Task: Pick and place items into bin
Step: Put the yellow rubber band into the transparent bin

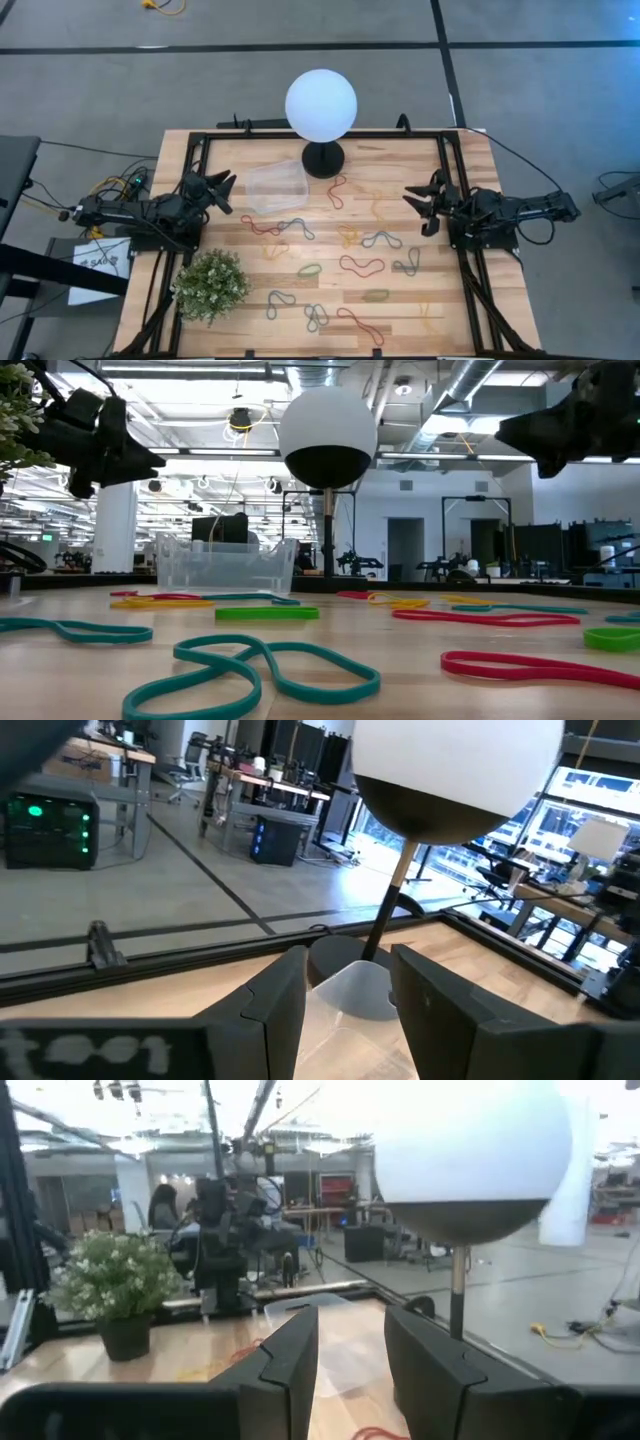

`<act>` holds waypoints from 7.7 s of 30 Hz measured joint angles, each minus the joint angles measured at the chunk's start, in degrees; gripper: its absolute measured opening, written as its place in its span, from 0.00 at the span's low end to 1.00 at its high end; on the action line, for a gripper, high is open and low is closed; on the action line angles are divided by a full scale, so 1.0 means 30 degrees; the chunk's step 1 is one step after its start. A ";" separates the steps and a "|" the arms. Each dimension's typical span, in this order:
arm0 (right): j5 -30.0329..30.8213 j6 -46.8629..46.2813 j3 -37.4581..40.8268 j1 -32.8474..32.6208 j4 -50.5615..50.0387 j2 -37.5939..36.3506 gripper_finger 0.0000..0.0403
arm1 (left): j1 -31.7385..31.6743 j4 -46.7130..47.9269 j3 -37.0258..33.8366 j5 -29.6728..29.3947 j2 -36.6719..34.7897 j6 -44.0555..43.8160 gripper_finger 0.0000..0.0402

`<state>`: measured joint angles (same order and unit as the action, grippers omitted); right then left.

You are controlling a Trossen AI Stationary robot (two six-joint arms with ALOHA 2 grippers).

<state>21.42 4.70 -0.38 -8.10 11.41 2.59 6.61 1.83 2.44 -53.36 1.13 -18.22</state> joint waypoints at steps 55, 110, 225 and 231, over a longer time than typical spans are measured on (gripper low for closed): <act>-0.0104 -1.1809 -1.0179 0.3124 -0.6414 2.6771 0.28 | 0.0000 -0.1153 -0.0029 -0.1471 -0.0007 0.2426 0.34; -0.0783 0.1089 -2.0787 0.3254 0.2824 2.9551 0.00 | -0.0002 -0.1086 -0.0015 -0.1457 -0.0006 0.2428 0.34; -0.5117 -0.3036 -2.6495 0.0530 -2.2141 3.6685 0.18 | -0.0007 -0.1949 -0.0015 -0.0444 0.0000 0.2868 0.34; -0.5175 -0.2925 -2.5632 0.0998 -2.1500 3.6691 0.18 | 0.0000 -0.1718 0.1930 0.1504 0.0007 0.5891 0.34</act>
<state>5.89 -4.08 -77.28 -5.10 -53.09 112.66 6.61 -3.33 8.23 -48.85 1.15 -0.54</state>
